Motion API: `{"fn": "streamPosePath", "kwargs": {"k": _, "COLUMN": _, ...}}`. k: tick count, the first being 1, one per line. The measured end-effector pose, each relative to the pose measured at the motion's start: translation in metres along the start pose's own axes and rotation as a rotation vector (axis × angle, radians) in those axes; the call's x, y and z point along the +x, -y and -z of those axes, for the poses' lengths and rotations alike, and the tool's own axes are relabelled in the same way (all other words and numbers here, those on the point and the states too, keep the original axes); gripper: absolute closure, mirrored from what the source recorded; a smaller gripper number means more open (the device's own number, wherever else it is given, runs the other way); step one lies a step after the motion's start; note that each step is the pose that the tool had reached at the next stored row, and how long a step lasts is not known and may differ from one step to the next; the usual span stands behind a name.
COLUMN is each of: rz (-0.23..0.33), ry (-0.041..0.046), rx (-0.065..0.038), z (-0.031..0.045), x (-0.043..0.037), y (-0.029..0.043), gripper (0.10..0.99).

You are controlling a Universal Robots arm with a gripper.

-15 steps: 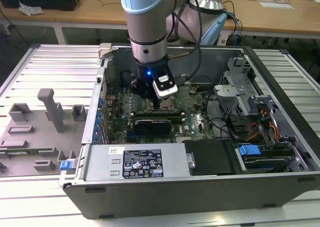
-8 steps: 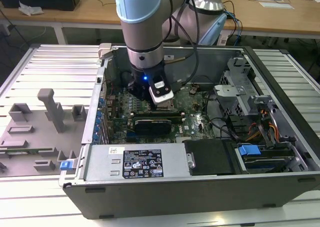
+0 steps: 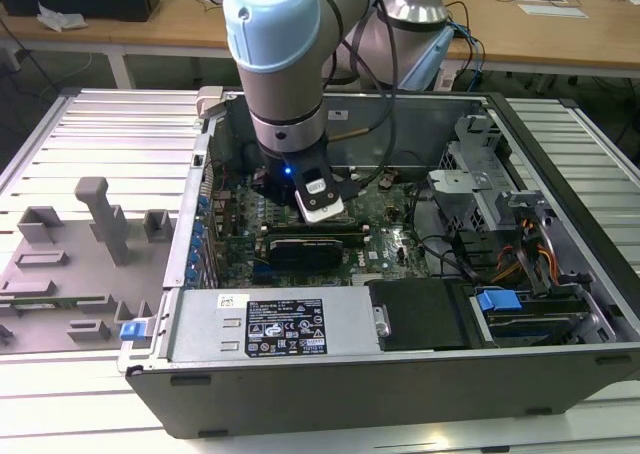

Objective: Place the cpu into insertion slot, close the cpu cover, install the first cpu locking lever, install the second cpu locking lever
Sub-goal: 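Install the second cpu locking lever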

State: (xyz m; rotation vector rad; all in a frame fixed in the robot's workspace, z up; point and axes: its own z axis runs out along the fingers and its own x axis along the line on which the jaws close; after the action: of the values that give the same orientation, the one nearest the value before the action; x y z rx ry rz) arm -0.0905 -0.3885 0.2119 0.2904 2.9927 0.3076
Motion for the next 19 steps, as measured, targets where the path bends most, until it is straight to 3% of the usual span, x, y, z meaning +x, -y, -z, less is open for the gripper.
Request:
{"fn": "streamPosePath", "kwargs": {"k": 4, "rz": -0.002, "ry": -0.0033, "rx": -0.018, "z": -0.0017, "x": 0.0036, "y": 0.0031, "gripper": 0.980}}
{"fn": "streamPosePath", "kwargs": {"k": 12, "rz": -0.003, "ry": -0.0057, "rx": -0.030, "z": -0.0023, "x": 0.0060, "y": 0.0111, "gripper": 0.980}}
{"fn": "streamPosePath", "kwargs": {"k": 16, "rz": -0.005, "ry": -0.0100, "rx": -0.051, "z": -0.0036, "x": 0.0087, "y": 0.0126, "gripper": 0.980}}
{"fn": "streamPosePath", "kwargs": {"k": 19, "rz": -0.005, "ry": -0.0115, "rx": -0.059, "z": -0.0046, "x": 0.0105, "y": 0.0131, "gripper": 0.980}}
